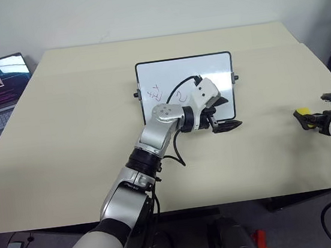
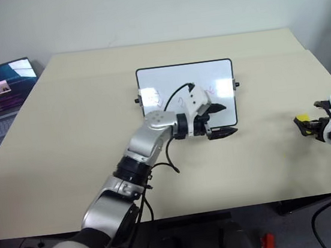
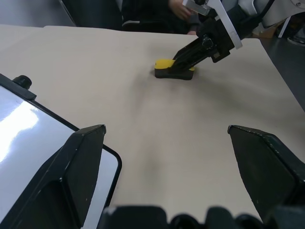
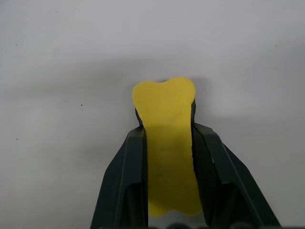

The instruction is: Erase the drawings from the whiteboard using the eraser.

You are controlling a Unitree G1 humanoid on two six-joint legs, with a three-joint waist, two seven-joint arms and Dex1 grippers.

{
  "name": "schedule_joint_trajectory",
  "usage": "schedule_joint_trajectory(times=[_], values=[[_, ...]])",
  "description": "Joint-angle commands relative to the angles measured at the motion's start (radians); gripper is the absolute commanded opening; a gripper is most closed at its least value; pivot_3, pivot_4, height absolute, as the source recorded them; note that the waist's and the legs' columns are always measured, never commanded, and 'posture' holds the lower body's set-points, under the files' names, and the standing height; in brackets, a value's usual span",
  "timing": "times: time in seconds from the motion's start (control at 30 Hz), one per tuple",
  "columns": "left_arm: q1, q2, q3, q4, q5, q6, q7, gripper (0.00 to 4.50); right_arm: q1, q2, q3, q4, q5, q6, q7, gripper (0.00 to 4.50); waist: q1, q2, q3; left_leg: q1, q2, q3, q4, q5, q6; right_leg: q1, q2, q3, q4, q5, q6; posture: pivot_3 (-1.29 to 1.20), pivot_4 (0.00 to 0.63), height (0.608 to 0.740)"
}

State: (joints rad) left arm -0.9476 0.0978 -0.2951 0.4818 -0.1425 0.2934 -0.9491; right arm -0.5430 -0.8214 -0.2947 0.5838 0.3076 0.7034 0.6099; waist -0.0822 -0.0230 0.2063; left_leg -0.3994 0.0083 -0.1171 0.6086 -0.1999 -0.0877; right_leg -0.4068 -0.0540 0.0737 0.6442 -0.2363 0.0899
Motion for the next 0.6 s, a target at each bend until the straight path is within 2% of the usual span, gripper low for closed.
schedule_joint_trajectory(times=[0.03, 0.17, 0.33, 0.47, 0.6], values=[[-0.012, -0.002, 0.022, -0.039, -0.006, -0.012, 0.002, 4.5, -0.02, -0.006, -0.014, -0.022, 0.004, -0.014, 0.003, 0.95, 0.0, 0.0, 0.0, 0.0, 0.0, 0.0, 0.0, 0.0, 0.0, 0.0, 0.0, 0.0, 0.0, 0.0, 0.0, 0.0, 0.15, 0.74], [-0.014, 0.024, 0.041, -0.055, -0.009, -0.007, 0.005, 4.5, -0.03, -0.026, -0.017, -0.135, 0.017, 0.017, 0.007, 0.95, -0.002, 0.001, 0.0, 0.0, 0.0, 0.0, 0.0, 0.0, 0.0, 0.0, 0.0, 0.0, 0.0, 0.0, 0.0, 0.0, 0.15, 0.74], [0.04, 0.223, 0.168, -0.205, -0.05, 0.084, 0.009, 4.5, -0.172, -0.045, 0.0, -0.505, 0.073, 0.166, -0.03, 0.95, -0.024, 0.01, 0.005, 0.001, 0.0, 0.002, 0.0, 0.0, 0.0, -0.002, 0.0, 0.002, 0.002, 0.0, 0.0, 0.0, 0.15, 0.74], [0.188, 0.471, 0.287, -0.315, -0.042, 0.159, 0.01, 4.5, -0.388, 0.111, 0.177, -0.662, 0.094, 0.203, -0.038, 0.95, -0.039, 0.012, 0.003, 0.002, 0.003, 0.002, -0.002, 0.0, 0.0, -0.003, 0.002, 0.002, 0.004, 0.0, -0.001, 0.0, 0.15, 0.74], [0.329, 0.583, 0.368, -0.4, -0.051, 0.204, 0.056, 4.5, -0.486, 0.287, 0.347, -0.641, 0.035, 0.123, -0.031, 0.95, -0.039, 0.008, 0.002, 0.001, 0.004, 0.0, -0.002, 0.0, 0.0, -0.003, 0.003, 0.001, 0.003, 0.0, -0.001, 0.0, 0.15, 0.74]])
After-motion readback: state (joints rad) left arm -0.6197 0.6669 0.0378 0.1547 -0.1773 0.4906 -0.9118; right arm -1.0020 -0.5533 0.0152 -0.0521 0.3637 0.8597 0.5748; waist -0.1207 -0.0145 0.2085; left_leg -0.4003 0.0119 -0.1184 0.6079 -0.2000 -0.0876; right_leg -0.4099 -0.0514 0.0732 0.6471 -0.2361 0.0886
